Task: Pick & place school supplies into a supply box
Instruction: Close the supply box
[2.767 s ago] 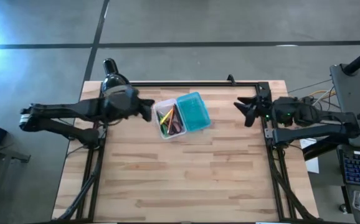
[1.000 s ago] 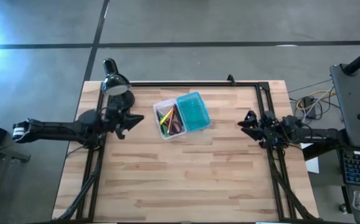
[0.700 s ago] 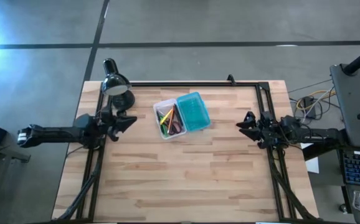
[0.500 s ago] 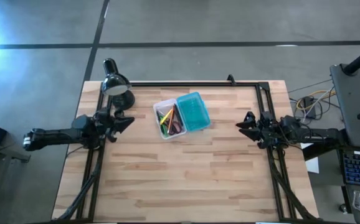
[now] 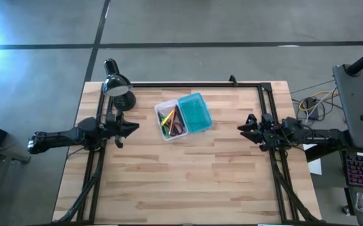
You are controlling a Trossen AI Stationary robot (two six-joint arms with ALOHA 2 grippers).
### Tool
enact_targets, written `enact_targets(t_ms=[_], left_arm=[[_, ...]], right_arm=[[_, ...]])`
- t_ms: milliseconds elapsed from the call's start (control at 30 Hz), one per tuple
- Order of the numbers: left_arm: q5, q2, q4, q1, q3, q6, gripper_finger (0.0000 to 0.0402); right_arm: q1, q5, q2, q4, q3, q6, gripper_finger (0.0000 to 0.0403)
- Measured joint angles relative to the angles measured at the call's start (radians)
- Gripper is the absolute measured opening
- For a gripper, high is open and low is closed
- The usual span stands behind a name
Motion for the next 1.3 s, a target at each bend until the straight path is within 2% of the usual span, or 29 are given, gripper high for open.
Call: enact_targets(t_ms=[200,467,1300], left_arm=[[0.006,0.008,-0.012,0.0,0.0,0.039,0.0023],[0.005,0.015,-0.005,0.0,0.0,-0.01,0.0023],[0.002,0.015,-0.003,0.0,-0.001,-0.014,0.0023]], right_arm=[[0.0,0.0,0.0,0.001,0.0,0.0,0.0157],[0.0,0.0,0.0,0.0,0.0,0.0,0.0152],[0.0,-0.001,0.01,0.001,0.0,0.0,0.0144]])
